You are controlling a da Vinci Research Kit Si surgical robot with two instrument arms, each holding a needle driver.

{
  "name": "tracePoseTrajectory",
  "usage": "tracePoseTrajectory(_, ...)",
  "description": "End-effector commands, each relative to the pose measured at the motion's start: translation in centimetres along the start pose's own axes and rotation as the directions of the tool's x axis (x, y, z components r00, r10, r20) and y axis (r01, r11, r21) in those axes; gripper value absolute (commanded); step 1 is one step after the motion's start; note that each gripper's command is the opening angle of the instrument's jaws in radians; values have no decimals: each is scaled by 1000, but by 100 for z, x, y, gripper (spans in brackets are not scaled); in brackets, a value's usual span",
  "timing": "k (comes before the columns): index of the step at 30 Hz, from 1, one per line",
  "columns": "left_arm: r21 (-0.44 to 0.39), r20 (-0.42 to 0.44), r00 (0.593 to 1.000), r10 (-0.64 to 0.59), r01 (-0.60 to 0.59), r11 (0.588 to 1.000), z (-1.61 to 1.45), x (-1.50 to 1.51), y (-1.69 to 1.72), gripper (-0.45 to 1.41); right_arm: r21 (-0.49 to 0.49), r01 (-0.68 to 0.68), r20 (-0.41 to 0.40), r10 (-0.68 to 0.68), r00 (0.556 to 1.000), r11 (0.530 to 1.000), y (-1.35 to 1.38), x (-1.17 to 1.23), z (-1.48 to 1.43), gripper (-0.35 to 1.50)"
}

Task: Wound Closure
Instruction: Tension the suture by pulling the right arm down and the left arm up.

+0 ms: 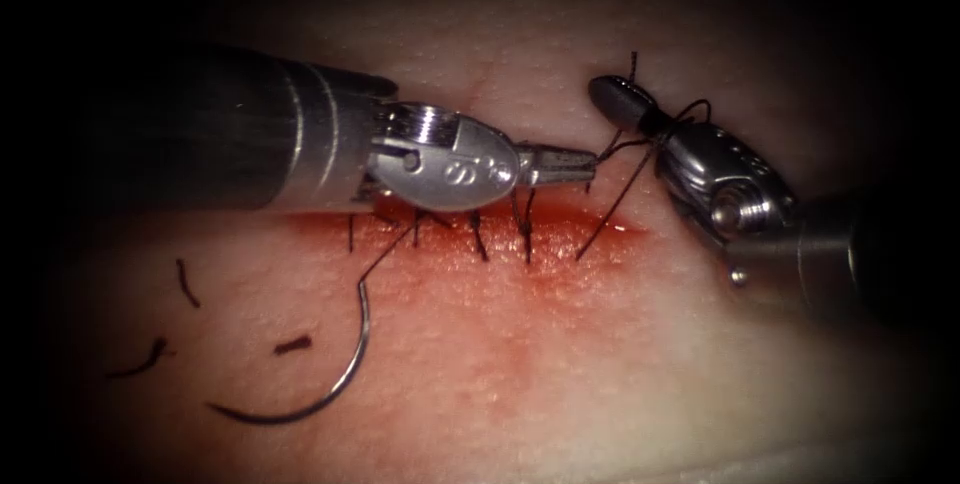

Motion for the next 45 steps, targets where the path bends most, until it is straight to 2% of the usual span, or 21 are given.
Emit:
tracePoseTrajectory(1,0,3,1000,-2,2,1000,5,-4,-6,-45,18,19,-14,-18,1000,1000,-3,-9,0,-35)
tracePoseTrajectory(10,17,52,997,-55,54,998,4,-30,-42,-45,38,128,-66,-125,990,991,-18,-24,-29,-35)
tracePoseTrajectory(17,28,76,992,-98,96,995,21,-56,-73,-45,35,136,-86,-132,987,990,-29,-42,-49,-35)
tracePoseTrajectory(18,31,83,990,-110,108,994,28,-62,-87,-45,27,147,-93,-144,985,989,-34,-48,-53,-35)
tracePoseTrajectory(22,39,86,986,-143,141,989,39,-72,-123,-45,35,166,-98,-162,982,986,-43,-59,-57,-35)
tracePoseTrajectory(23,39,86,986,-143,141,989,39,-72,-123,-45,35,166,-98,-162,982,986,-43,-59,-57,-35)
tracePoseTrajectory(26,46,87,980,-181,178,983,47,-75,-161,-45,38,177,-84,-174,981,983,-50,-71,-60,-35)
tracePoseTrajectory(28,55,89,976,-201,197,979,51,-75,-173,-45,37,179,-82,-176,981,983,-51,-76,-61,-35)
tracePoseTrajectory(45,108,120,969,-217,205,973,84,-107,-250,-45,38,213,-83,-210,974,976,-54,-86,-78,-35)
